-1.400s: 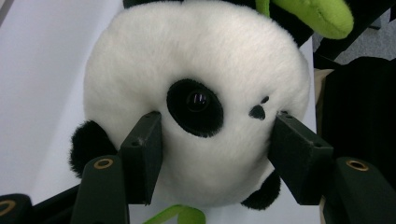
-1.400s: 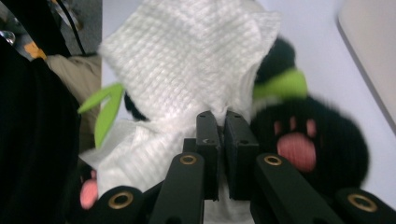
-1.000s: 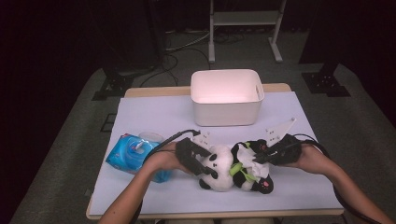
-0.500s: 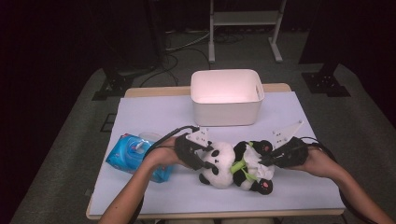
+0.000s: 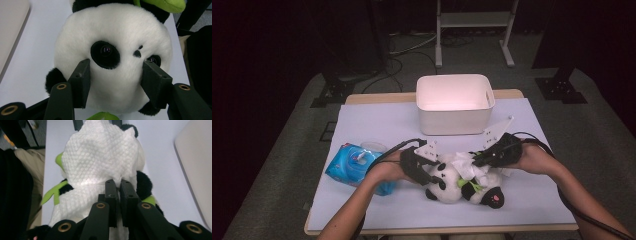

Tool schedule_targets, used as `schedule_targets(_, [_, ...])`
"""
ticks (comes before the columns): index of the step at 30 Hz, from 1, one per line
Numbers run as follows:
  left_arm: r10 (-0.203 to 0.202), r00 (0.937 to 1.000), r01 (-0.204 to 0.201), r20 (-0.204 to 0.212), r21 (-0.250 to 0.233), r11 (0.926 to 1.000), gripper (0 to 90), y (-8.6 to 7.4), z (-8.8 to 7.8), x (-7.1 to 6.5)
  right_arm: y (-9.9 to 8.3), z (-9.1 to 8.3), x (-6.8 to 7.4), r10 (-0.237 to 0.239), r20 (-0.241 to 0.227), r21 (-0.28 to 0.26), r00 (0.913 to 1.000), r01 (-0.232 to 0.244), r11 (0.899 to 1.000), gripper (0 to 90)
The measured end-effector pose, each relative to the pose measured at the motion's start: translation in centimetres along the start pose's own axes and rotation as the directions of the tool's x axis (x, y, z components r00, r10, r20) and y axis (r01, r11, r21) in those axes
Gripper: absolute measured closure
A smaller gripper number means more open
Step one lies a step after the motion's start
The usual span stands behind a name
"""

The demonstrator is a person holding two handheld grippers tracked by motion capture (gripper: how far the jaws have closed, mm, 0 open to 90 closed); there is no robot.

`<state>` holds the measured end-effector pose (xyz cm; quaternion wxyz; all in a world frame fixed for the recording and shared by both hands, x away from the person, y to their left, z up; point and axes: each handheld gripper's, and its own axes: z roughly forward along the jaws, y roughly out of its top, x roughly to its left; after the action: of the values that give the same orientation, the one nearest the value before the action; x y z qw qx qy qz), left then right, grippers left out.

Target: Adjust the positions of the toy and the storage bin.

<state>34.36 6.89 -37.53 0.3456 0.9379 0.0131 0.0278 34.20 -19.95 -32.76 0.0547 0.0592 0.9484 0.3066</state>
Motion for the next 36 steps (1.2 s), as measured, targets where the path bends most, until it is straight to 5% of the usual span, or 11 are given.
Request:
schedule_targets(6, [-0.013,0.9999,0.013,0.006,-0.008,0.9999,44.5,-0.1,0.0,-0.1,-1.1,-1.9,-0.9,0.038,0.051,0.0,0.9979,-0.038,0.999,84.7])
schedule_targets(14, [-0.014,0.9995,0.014,0.03,-0.014,0.9998,45.0,0.7,0.4,-0.7,-3.4,-3.3,-0.8,0.095,0.055,-0.024,0.9939,-0.094,0.995,84.7])
schedule_targets(19, [-0.019,0.9994,0.02,0.029,-0.006,0.9998,45.1,1.1,0.6,-0.8,-2.7,-2.3,-0.4,0.082,0.027,-0.02,0.9963,-0.081,0.997,84.6])
schedule_targets(28, [-0.03,0.9988,0.031,0.039,-0.028,0.9991,45.0,1.4,1.0,-0.9,1.0,0.2,1.0,-0.015,-0.047,-0.014,0.9988,0.014,1.0,84.3])
schedule_targets(33, [-0.03,0.9988,0.031,0.04,-0.032,0.999,44.0,1.2,0.9,-1.0,0.5,1.1,1.1,-0.015,-0.049,0.04,0.9987,0.017,0.999,84.4])
schedule_targets(36, [-0.037,0.9986,0.039,0.038,-0.043,0.9983,40.9,1.1,0.7,-0.8,-0.4,0.8,1.0,0.009,-0.048,0.027,0.9988,-0.007,1.0,84.5])
